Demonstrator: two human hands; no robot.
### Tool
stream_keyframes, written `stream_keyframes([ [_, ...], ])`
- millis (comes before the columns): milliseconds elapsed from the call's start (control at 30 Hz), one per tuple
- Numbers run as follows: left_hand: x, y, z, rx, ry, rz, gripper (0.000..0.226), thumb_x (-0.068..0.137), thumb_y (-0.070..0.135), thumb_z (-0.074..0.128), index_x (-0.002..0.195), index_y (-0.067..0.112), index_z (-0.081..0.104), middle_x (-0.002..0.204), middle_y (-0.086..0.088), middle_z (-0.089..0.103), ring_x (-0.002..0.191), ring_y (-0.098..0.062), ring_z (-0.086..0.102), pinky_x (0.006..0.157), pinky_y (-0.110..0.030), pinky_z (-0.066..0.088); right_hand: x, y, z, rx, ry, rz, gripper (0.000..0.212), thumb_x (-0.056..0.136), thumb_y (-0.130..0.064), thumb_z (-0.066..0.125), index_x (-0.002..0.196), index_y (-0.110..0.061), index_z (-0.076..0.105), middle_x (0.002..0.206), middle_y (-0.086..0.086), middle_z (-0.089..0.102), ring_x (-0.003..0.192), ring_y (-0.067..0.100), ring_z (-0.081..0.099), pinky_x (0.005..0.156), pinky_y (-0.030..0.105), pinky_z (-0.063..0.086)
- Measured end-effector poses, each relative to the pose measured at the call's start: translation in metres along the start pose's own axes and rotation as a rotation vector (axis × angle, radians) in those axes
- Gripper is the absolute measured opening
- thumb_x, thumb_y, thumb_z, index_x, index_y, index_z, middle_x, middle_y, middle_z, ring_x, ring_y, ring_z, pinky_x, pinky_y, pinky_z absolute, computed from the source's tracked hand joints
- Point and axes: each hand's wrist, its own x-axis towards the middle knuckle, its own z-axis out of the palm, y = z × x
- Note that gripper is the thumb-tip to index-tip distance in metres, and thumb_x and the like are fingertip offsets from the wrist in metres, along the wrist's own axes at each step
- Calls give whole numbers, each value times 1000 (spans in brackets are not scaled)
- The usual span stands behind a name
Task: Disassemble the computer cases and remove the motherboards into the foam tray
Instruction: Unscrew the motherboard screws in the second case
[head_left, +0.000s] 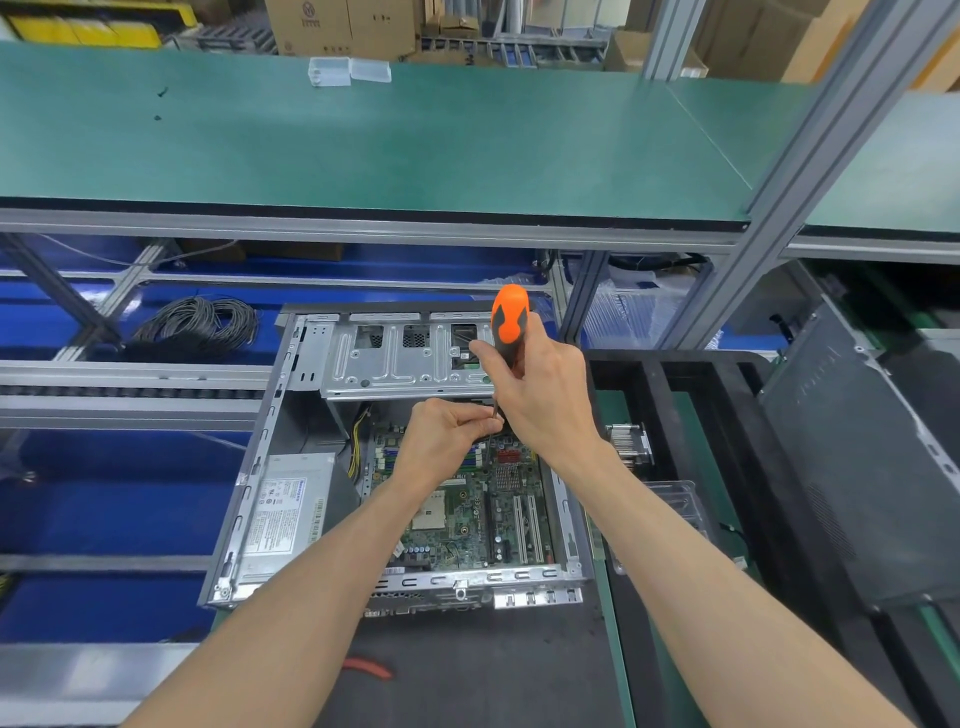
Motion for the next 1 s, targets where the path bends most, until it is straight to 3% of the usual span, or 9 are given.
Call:
stream_keyframes([
  [167,-1,1,0,4,-8,3,14,86,23,77,99,18,81,98,8,77,92,3,70,92,-27,54,1,0,-1,-2,3,9,31,95,-32,67,86,-19,40,56,-9,44,43,6,37,50,14,25],
  [433,1,-1,1,19,-10,14,14,87,22,76,100,17,81,100,6,77,94,1,70,94,-30,54,1,-1,-1,-2,-4,16,32,94,-35,68,89,-7,51,61,2,56,49,21,49,52,34,43],
  [600,3,-2,1,34,-9,45,16,88,22,75,102,17,80,102,5,77,95,2,69,93,-28,54,0,-2,0,-3,32,12,32,93,-33,70,85,-15,45,58,-6,47,46,16,40,52,26,31],
  [867,4,-3,2,35,-11,33,16,87,23,76,101,17,81,102,5,77,94,1,70,93,-29,54,2,-1,-2,7,40,24,31,94,-33,68,86,-8,50,56,-3,49,45,18,40,54,26,28],
  [1000,5,-3,1,27,-11,30,18,87,23,76,103,16,80,103,3,77,96,-1,70,94,-31,54,2,-3,-1,-2,37,21,29,94,-31,68,86,-13,46,56,-7,45,44,7,35,53,23,24],
])
